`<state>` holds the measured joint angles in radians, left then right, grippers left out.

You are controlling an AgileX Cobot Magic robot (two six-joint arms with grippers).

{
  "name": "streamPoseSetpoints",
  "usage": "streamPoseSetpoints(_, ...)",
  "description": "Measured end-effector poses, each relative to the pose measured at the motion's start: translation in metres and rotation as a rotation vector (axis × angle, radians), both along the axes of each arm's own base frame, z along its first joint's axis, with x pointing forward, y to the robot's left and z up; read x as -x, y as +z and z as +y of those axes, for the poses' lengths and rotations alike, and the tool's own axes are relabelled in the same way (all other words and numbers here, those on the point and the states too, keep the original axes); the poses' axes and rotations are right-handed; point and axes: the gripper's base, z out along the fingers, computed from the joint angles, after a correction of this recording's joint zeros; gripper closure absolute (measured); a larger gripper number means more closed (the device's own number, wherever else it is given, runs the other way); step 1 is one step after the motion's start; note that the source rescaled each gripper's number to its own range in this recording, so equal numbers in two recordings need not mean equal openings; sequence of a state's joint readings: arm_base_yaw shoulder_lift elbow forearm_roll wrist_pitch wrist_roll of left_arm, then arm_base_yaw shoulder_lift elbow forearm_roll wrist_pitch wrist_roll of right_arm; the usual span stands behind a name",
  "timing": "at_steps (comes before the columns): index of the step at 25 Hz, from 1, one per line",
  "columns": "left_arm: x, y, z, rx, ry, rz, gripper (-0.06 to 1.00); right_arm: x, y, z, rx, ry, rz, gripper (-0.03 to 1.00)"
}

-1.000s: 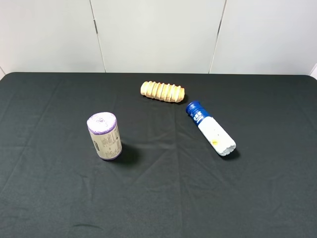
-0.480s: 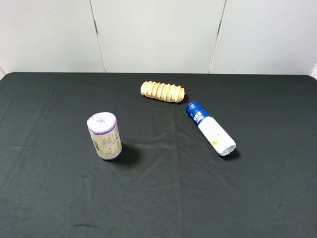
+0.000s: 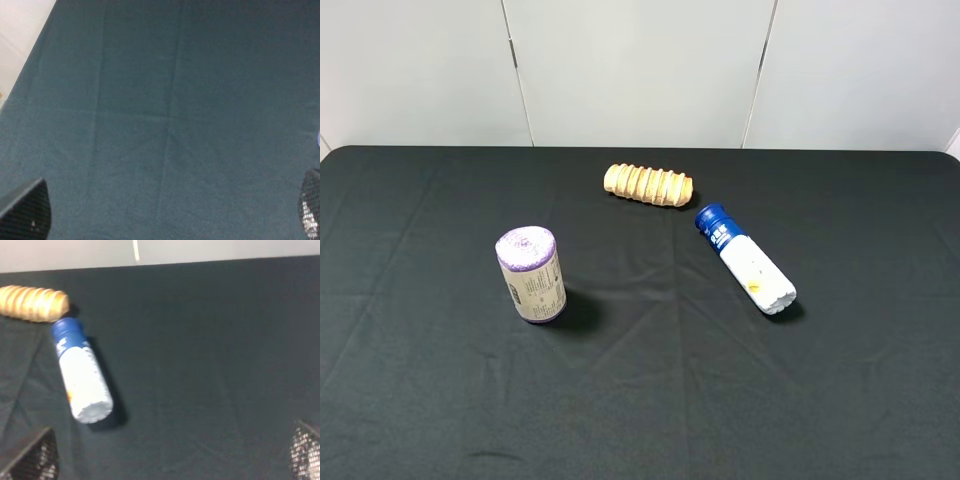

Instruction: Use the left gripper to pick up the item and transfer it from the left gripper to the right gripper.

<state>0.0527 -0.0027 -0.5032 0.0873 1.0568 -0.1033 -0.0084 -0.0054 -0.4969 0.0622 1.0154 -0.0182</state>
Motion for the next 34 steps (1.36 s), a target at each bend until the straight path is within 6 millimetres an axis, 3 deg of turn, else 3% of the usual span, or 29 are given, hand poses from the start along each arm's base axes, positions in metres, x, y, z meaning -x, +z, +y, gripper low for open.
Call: streamPoseSetpoints(34, 0.0, 0.0, 0.0, 0.0, 0.0, 0.0, -0.05, -0.0001, 0.0, 0.0001, -0.001, -0.011, 0.0, -0.03)
